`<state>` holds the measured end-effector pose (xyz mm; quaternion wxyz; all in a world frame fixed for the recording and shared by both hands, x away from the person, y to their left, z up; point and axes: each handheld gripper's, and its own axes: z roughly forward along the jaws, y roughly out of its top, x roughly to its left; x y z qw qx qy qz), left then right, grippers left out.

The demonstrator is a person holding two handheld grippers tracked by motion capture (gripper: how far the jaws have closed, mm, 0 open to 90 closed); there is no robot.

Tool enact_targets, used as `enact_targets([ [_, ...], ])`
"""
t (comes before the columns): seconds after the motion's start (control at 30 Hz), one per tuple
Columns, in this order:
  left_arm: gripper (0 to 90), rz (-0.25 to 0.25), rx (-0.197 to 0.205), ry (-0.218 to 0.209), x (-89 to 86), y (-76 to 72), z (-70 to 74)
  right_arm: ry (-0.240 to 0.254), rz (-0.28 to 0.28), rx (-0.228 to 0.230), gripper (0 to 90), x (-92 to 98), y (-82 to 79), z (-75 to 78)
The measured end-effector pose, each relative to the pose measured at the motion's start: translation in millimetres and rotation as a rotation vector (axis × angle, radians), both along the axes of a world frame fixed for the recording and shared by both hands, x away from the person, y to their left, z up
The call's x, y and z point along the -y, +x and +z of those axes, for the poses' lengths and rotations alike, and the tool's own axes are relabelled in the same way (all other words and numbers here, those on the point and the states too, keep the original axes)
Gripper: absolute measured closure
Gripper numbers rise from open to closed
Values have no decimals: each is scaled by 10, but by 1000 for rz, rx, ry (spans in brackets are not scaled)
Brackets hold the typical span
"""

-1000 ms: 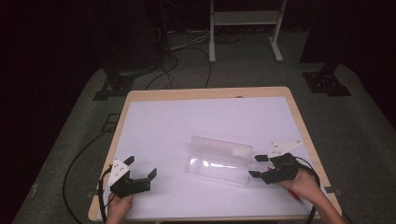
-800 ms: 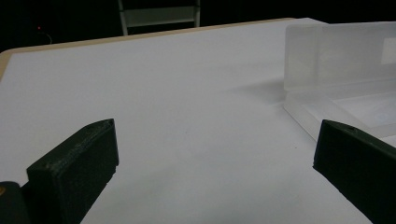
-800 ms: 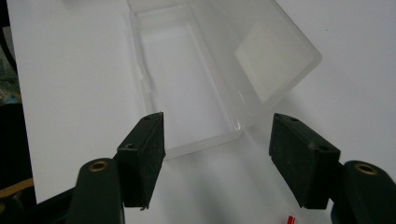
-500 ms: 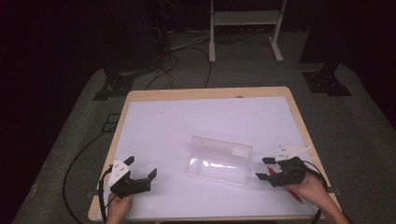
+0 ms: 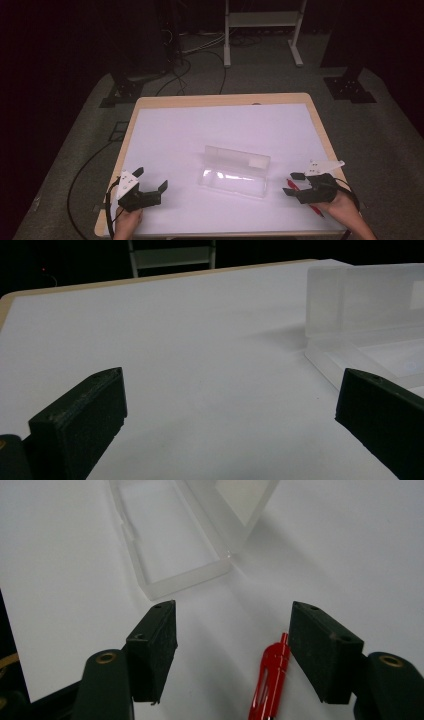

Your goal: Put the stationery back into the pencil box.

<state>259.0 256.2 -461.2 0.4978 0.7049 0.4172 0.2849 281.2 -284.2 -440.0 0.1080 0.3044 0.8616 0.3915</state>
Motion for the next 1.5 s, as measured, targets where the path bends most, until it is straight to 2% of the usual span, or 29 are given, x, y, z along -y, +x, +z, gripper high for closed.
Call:
enact_targets([
  [0.23, 0, 7, 3, -9, -8, -6, 0, -8, -33, -5, 357, 87, -48, -36],
  [0.43, 0, 4, 6, 1, 2, -9, 0, -17, -67, -10, 378, 158, -102, -96],
  [0.9, 0, 4, 2, -1, -1, -4, 0, -46, -141, -15, 482, 284, -244, -178],
  [1.1, 0, 6, 3, -3, -3, -4, 0, -71, -142, -10, 526, 294, -313, -228],
  [1.5, 0, 5, -2, -6, -2, 1, -1, -75, -173, -4, 655, 326, -372, -287],
])
